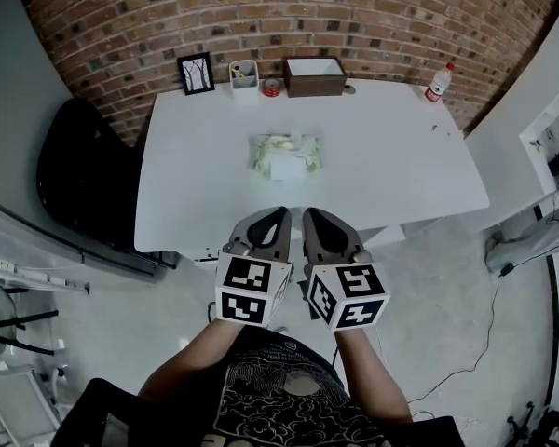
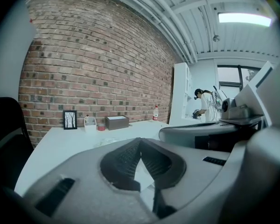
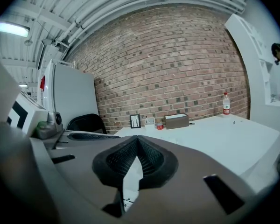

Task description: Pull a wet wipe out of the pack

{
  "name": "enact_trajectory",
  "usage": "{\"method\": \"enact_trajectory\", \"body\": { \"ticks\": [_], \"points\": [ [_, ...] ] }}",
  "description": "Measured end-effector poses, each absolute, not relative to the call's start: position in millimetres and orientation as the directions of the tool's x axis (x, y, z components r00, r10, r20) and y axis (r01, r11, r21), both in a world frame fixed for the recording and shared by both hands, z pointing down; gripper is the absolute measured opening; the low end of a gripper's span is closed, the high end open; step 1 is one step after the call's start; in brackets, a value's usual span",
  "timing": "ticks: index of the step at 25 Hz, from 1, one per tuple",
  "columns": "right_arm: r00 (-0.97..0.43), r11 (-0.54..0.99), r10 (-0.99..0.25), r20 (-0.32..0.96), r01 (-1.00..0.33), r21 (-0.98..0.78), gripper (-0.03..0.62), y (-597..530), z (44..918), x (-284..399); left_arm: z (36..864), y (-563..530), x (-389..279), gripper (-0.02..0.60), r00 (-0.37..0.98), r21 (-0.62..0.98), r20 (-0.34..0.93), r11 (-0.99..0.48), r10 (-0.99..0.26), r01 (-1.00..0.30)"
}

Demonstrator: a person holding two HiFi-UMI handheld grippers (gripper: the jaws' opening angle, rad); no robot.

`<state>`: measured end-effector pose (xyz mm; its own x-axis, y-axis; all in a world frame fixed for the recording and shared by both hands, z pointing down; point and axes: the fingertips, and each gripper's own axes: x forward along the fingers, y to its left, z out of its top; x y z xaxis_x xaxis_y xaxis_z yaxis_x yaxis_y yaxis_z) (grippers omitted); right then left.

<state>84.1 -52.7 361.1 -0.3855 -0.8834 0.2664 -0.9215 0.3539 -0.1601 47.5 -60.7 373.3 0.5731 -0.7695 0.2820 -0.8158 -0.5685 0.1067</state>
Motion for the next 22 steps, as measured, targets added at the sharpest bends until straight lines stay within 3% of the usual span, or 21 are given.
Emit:
{"method": "enact_trajectory", "body": {
  "ticks": [22],
  "points": [
    [-0.395, 0.351, -0.873, 0.285, -0.916, -0.194, 0.017, -34, 374, 86, 380, -43, 51, 0.012, 0.570, 0.121, 0.290, -0.561, -0.769, -0.819]
  ]
}}
